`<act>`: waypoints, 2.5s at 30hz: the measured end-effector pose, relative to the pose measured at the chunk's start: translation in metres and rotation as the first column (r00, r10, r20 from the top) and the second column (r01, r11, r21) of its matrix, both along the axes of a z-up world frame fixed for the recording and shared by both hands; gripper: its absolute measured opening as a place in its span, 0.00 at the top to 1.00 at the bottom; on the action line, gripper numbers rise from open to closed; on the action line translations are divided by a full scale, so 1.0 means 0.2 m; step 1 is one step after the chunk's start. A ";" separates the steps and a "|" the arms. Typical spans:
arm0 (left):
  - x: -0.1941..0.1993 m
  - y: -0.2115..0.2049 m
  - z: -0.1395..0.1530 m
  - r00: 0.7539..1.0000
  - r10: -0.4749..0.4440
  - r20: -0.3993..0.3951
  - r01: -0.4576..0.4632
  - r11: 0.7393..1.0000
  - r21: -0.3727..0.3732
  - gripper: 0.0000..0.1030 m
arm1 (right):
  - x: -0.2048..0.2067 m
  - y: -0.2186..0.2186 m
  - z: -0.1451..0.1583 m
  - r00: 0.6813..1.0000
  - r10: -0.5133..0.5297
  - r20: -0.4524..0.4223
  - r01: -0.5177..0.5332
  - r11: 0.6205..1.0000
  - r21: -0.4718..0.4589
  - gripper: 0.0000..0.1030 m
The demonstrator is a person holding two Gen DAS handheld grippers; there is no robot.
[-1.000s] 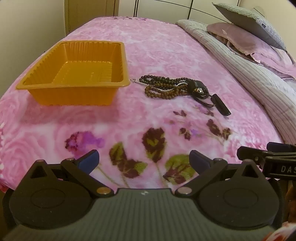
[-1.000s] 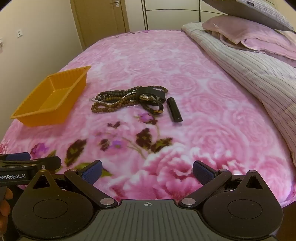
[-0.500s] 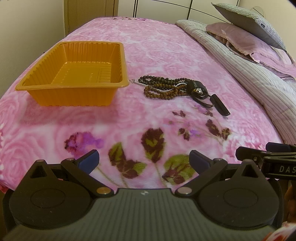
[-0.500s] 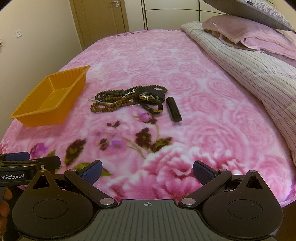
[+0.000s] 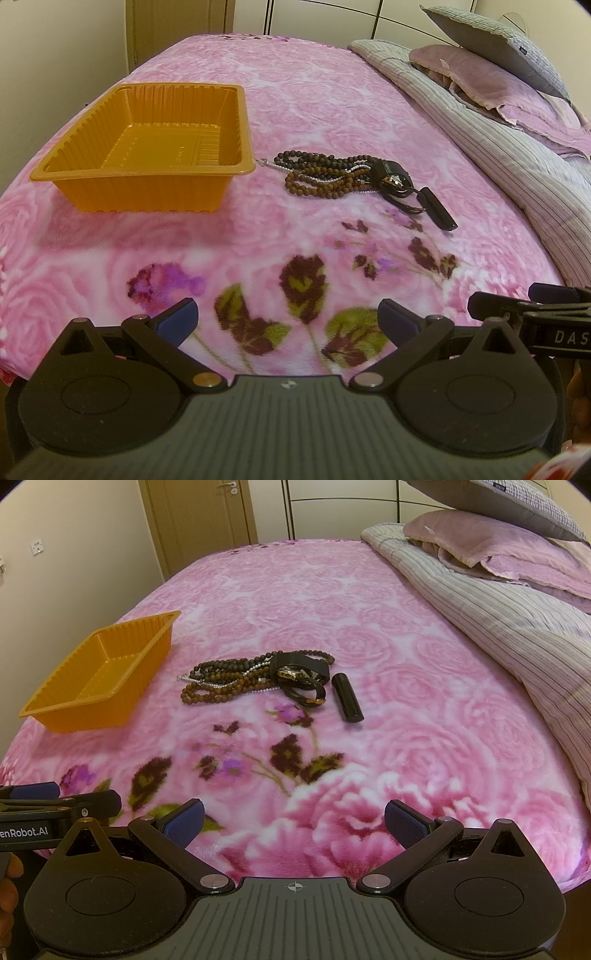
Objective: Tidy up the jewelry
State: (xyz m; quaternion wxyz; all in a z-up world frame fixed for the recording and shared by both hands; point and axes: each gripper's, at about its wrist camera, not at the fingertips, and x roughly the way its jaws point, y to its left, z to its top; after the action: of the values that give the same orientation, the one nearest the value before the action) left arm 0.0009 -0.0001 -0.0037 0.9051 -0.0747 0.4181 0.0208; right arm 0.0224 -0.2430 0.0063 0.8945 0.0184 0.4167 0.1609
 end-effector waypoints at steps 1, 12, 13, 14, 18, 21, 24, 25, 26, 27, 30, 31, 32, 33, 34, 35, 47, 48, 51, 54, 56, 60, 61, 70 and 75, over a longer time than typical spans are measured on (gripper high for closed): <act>0.00 0.00 0.00 1.000 0.000 0.000 0.000 1.000 -0.001 0.00 | 0.00 0.00 0.00 1.000 0.000 0.000 0.000 1.000 0.000 0.00; 0.00 0.00 0.00 1.000 0.000 0.001 0.000 1.000 -0.002 0.00 | 0.00 -0.01 0.00 1.000 0.001 0.001 -0.001 1.000 0.000 0.00; 0.00 0.00 0.00 1.000 -0.001 0.001 0.001 1.000 -0.001 0.00 | 0.00 -0.01 0.00 1.000 0.000 0.001 0.000 1.000 0.000 0.00; 0.00 0.00 0.00 1.000 -0.001 0.001 0.001 1.000 0.000 0.00 | 0.00 -0.01 0.00 1.000 0.000 0.001 0.000 1.000 0.000 0.00; 0.01 0.00 0.00 1.000 -0.001 0.001 0.001 1.000 -0.001 0.00 | 0.00 0.00 0.00 1.000 -0.001 0.001 0.001 1.000 0.000 0.00; 0.01 0.00 0.00 1.000 -0.001 0.001 0.001 1.000 -0.002 0.00 | 0.00 0.00 0.00 1.000 0.000 0.001 0.000 1.000 0.000 0.00; 0.00 -0.03 0.01 1.000 -0.004 0.001 0.004 1.000 0.002 0.00 | 0.00 0.00 0.00 1.000 0.000 0.001 0.000 1.000 0.001 0.00; 0.00 -0.03 0.01 1.000 -0.003 0.001 0.003 1.000 0.002 0.00 | 0.00 0.00 0.00 1.000 0.000 0.002 0.000 1.000 0.000 0.00; 0.00 -0.03 0.01 1.000 -0.002 0.002 0.002 1.000 0.002 0.00 | 0.00 0.00 0.00 1.000 0.000 0.002 0.000 1.000 0.001 0.00; 0.00 -0.03 0.01 1.000 -0.003 0.002 0.003 1.000 0.003 0.00 | 0.00 0.00 0.00 1.000 0.000 0.001 0.000 1.000 0.001 0.00; 0.00 -0.04 0.02 1.000 -0.004 0.002 0.004 1.000 0.002 0.00 | 0.00 0.00 0.01 1.000 0.000 0.002 0.000 1.000 0.001 0.00; 0.00 -0.04 0.02 1.000 -0.005 0.002 0.005 1.000 0.002 0.00 | 0.00 0.00 0.01 1.000 0.000 0.002 0.000 1.000 0.002 0.00; 0.00 -0.04 0.02 1.000 -0.005 0.002 0.005 1.000 0.002 0.00 | 0.00 0.00 0.01 1.000 0.000 0.002 0.000 1.000 0.002 0.00; 0.00 -0.04 0.02 1.000 -0.005 0.002 0.005 1.000 0.002 0.00 | 0.00 0.00 0.00 1.000 0.000 0.002 0.000 1.000 0.002 0.00; 0.00 -0.04 0.02 1.000 -0.005 0.002 0.005 1.000 0.002 0.00 | 0.00 0.00 0.00 1.000 0.000 0.002 0.000 1.000 0.002 0.00; 0.00 -0.05 0.02 1.000 -0.005 0.002 0.005 1.000 0.002 0.00 | 0.01 0.00 0.01 1.000 0.000 0.002 0.000 1.000 0.002 0.00; 0.00 -0.05 0.03 1.000 -0.006 0.003 0.006 1.000 0.000 0.00 | 0.01 0.00 0.01 1.000 0.000 0.003 0.000 1.000 0.002 0.00; 0.00 -0.05 0.03 1.000 -0.006 0.003 0.006 1.000 0.000 0.00 | 0.01 0.00 0.01 1.000 -0.001 0.003 0.001 1.000 0.002 0.00; 0.01 -0.05 0.03 1.000 -0.006 0.003 0.006 1.000 -0.001 0.00 | 0.01 0.00 0.01 1.000 0.000 0.002 0.000 1.000 0.002 0.00; 0.01 -0.05 0.04 1.000 -0.004 0.005 0.005 1.000 -0.006 0.00 | 0.01 0.00 0.00 1.000 -0.001 0.002 0.001 1.000 0.003 0.00; 0.01 -0.04 0.05 1.000 0.009 0.015 -0.009 1.000 -0.019 0.00 | 0.01 -0.01 0.00 1.000 -0.003 0.003 0.003 1.000 0.004 0.00; -0.02 0.09 0.11 0.993 0.099 0.071 -0.090 0.988 -0.122 0.00 | 0.02 -0.01 0.00 1.000 -0.015 0.009 0.015 1.000 0.008 0.00; -0.02 0.14 0.12 0.988 0.124 0.092 -0.109 0.983 -0.150 0.00 | 0.03 -0.01 0.01 1.000 -0.018 0.010 0.018 1.000 0.007 0.00; -0.04 0.69 0.29 0.913 0.319 0.254 -0.269 0.939 -0.213 0.00 | 0.07 0.06 0.03 0.999 -0.003 0.046 0.003 1.000 0.007 0.00; 0.11 0.94 0.26 0.927 0.294 0.233 -0.276 0.955 -0.105 0.10 | 0.11 0.12 0.03 0.998 0.012 0.067 -0.013 1.000 0.015 0.00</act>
State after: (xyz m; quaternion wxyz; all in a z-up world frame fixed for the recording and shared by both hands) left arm 0.0235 0.1872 0.0490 0.9341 -0.1684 0.2877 0.1279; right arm 0.0437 -0.2180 0.0126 0.9069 0.0171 0.3852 0.1701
